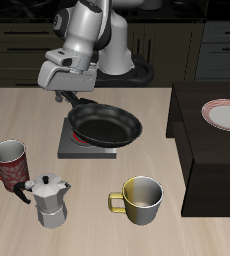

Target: Place the frying pan on the top layer of the shelf

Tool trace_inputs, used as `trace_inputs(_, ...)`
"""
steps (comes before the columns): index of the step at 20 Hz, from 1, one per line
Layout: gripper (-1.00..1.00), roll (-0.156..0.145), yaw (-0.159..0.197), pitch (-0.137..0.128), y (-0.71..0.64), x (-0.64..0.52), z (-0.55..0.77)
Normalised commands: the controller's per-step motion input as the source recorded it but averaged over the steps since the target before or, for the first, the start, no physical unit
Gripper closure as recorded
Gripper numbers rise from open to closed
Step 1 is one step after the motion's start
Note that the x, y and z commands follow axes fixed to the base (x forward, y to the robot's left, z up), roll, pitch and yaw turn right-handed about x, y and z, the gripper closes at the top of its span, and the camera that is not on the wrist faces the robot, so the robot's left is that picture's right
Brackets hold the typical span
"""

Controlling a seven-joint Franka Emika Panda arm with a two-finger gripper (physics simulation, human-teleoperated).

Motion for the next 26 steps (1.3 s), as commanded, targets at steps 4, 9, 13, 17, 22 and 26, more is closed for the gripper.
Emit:
trace_inputs(4, 1.0, 0.021, 0.118, -0.022, 0.03, 0.02, 0.03)
trace_inputs(9, 1.0, 0.004, 0.104, -0.009, 0.01, 0.01, -0.02)
trace_inputs(13, 1.0, 0.021, 0.053, -0.002, 0.05, -0.02, 0.02)
trace_inputs(17, 1.0, 0.013, 0.014, -0.007, 0.03, 0.02, 0.01)
trace_inputs(22, 1.0, 0.024, 0.002, -0.009, 0.11, 0.06, 0.04)
trace_inputs(26, 1.0, 0.026, 0.005, -0.008, 0.1, 0.09, 0.02)
